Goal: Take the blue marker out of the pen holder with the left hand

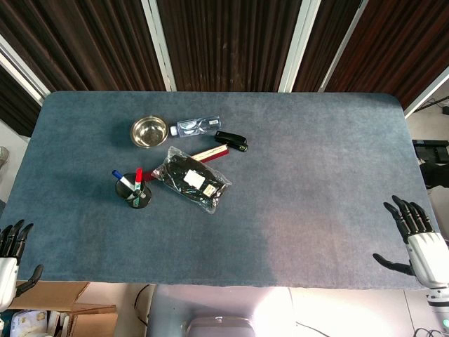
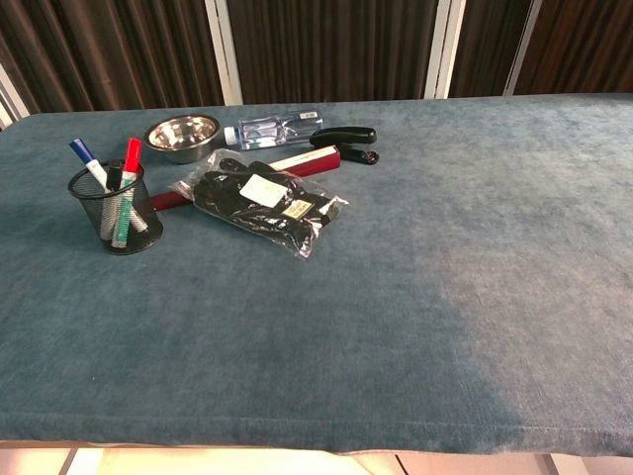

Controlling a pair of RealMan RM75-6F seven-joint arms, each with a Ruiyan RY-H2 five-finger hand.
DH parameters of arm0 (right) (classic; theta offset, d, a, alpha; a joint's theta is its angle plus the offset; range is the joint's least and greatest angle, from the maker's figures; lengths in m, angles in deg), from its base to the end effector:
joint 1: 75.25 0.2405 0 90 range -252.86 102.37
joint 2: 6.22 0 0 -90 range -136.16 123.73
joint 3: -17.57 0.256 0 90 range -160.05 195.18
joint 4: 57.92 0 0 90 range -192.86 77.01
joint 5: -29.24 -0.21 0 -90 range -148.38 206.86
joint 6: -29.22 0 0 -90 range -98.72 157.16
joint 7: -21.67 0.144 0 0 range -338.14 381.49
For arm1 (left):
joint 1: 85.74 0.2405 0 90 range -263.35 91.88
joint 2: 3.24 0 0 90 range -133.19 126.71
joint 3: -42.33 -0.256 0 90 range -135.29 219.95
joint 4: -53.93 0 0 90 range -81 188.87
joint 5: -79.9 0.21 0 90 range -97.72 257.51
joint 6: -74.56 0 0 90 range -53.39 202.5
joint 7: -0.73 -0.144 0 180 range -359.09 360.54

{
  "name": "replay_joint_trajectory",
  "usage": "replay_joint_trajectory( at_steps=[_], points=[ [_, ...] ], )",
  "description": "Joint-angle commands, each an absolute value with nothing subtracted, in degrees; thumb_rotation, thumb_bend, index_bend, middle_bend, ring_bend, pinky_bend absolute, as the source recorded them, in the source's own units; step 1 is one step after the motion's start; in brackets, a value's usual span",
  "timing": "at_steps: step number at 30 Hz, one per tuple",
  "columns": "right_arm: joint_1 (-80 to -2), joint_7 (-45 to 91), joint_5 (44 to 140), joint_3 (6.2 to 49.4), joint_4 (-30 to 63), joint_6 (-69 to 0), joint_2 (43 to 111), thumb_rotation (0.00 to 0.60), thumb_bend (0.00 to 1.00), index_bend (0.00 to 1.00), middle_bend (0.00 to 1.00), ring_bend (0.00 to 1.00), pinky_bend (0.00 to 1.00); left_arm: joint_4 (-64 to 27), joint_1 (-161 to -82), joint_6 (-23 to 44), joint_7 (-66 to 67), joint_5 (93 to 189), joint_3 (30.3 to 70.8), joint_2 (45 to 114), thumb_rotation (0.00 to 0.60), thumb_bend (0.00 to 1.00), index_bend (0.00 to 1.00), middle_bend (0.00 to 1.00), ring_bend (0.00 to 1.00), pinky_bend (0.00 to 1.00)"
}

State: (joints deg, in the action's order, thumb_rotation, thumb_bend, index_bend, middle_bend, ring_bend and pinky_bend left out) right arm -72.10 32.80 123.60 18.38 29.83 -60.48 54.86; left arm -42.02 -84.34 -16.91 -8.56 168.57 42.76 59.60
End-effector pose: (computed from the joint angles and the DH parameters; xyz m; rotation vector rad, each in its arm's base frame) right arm -0.3143 -0.1641 0.1801 1.4540 -0.8886 1.0290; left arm -0.3085 0.1380 0.1672 -1.3640 -0.8101 -0.7945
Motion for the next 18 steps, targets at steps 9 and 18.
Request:
replay_joint_trajectory(
  at_steps=[9, 18],
  points=[
    [-72.2, 33.7, 123.2, 18.4, 29.0, -60.6, 54.8, 0.600, 0.15, 0.00, 0.02, 0.00, 0.00, -42.3, -84.7, -17.1, -9.1, 168.9, 43.3, 60.3, 0.600, 0.31, 0.00, 0.02, 0.01, 0.00],
    [-72.3, 34.4, 123.5, 18.2, 28.2, -60.9, 55.3, 0.600, 0.15, 0.00, 0.02, 0.00, 0.00, -43.0, -88.6, -14.6, -10.0, 170.6, 45.4, 62.0, 0.600, 0.32, 0.00, 0.08, 0.07, 0.02]
  ],
)
